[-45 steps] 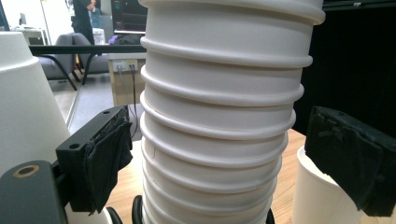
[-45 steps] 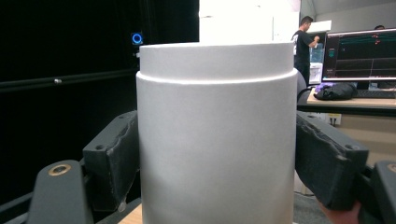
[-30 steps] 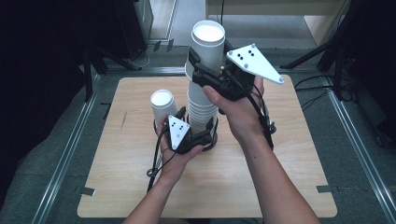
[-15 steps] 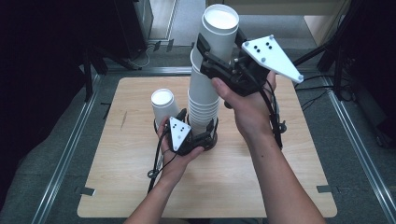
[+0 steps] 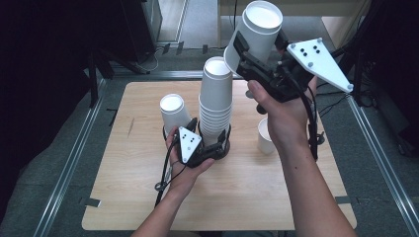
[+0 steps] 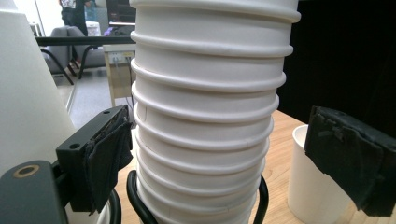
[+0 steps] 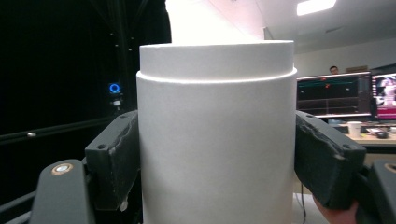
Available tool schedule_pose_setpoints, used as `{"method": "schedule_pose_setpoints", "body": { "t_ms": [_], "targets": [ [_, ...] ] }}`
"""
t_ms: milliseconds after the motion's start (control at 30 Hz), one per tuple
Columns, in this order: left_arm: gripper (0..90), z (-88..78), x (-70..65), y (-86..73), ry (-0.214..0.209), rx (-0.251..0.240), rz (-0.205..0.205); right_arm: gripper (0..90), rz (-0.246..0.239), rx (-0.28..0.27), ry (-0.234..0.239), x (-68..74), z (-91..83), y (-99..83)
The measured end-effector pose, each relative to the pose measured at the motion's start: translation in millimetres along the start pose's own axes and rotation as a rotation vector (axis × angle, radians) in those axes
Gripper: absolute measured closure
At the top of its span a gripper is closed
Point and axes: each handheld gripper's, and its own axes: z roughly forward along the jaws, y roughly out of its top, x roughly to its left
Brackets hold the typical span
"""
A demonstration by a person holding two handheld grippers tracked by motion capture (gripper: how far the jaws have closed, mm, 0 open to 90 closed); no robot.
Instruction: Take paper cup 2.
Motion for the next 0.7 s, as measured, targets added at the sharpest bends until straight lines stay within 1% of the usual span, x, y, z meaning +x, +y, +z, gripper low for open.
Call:
{"method": "schedule_pose_setpoints", "body": {
  "t_ms": [200,367,567,633,700],
  "targets": [
    [7.9,-2.7,-1.2,0.1,-0.009,0.002,0.010,22.5,-0.010,-0.004,-0.030,-13.5,-7.6,-1.2],
    [7.9,-4.8,-3.9,-0.5,-0.016,0.005,0.019,22.4,-0.018,0.000,-0.058,-25.0,-15.3,-5.7],
    [7.9,-8.5,-7.9,-2.7,-0.027,-0.005,0.022,22.4,-0.026,0.011,-0.077,-33.4,-24.1,-14.6],
    [7.9,-9.9,-8.3,-3.4,-0.032,-0.008,0.021,22.4,-0.039,0.017,-0.080,-35.4,-26.8,-18.1],
    [7.9,-11.4,-8.5,-4.2,-0.038,-0.006,0.018,22.4,-0.042,0.022,-0.083,-36.7,-30.3,-22.3]
  ]
}}
